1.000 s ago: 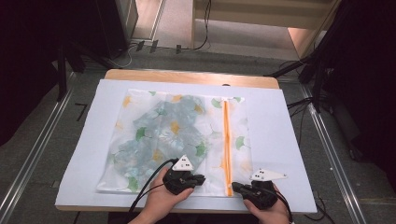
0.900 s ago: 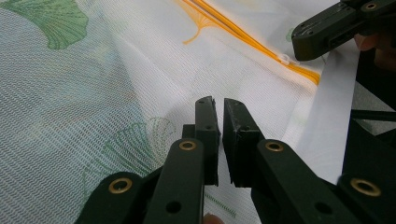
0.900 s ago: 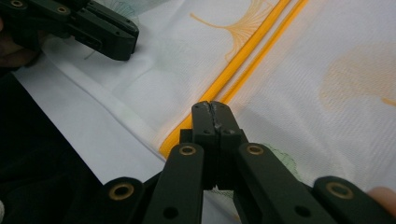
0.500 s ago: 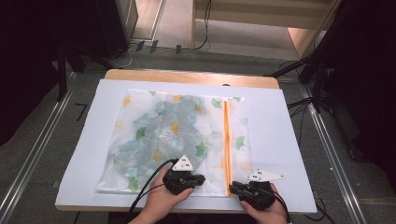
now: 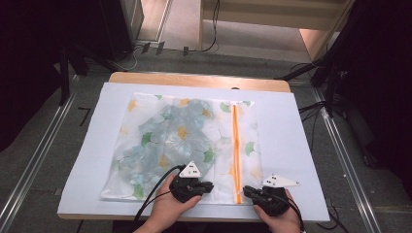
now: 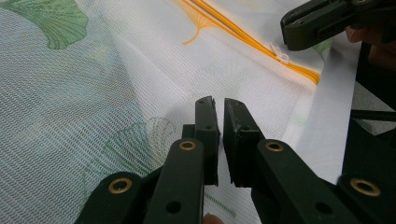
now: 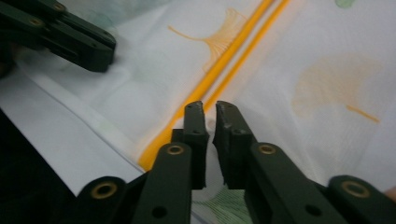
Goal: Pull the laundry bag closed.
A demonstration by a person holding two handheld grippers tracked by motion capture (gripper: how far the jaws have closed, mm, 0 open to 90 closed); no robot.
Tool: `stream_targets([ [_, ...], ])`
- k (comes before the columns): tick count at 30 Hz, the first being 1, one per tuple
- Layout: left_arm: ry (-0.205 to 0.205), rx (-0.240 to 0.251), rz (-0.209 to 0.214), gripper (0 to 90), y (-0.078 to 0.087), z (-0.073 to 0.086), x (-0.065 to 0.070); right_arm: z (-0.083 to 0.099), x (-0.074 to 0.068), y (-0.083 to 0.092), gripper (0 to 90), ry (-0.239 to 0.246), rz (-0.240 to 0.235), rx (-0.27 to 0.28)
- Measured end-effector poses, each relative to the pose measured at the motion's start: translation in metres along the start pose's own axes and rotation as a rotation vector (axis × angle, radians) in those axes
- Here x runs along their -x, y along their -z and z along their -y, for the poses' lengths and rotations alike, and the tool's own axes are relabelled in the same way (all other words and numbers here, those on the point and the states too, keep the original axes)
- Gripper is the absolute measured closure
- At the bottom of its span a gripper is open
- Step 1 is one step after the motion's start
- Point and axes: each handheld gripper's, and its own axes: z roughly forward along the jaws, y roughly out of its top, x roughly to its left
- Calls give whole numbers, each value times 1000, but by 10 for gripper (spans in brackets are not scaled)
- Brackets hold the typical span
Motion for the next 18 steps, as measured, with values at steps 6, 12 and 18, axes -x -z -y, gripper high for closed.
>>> stream_targets([
  [6, 2, 0, 1, 852, 0, 0, 0, -2, 1, -3, 767, -28, 1, 19],
  [12, 6, 3, 4, 852, 0, 0, 0, -4, 3, -3, 900, -26, 50, 45],
  [18, 4, 0, 2, 852, 0, 0, 0, -10, 2, -17, 900, 1, 20, 16],
])
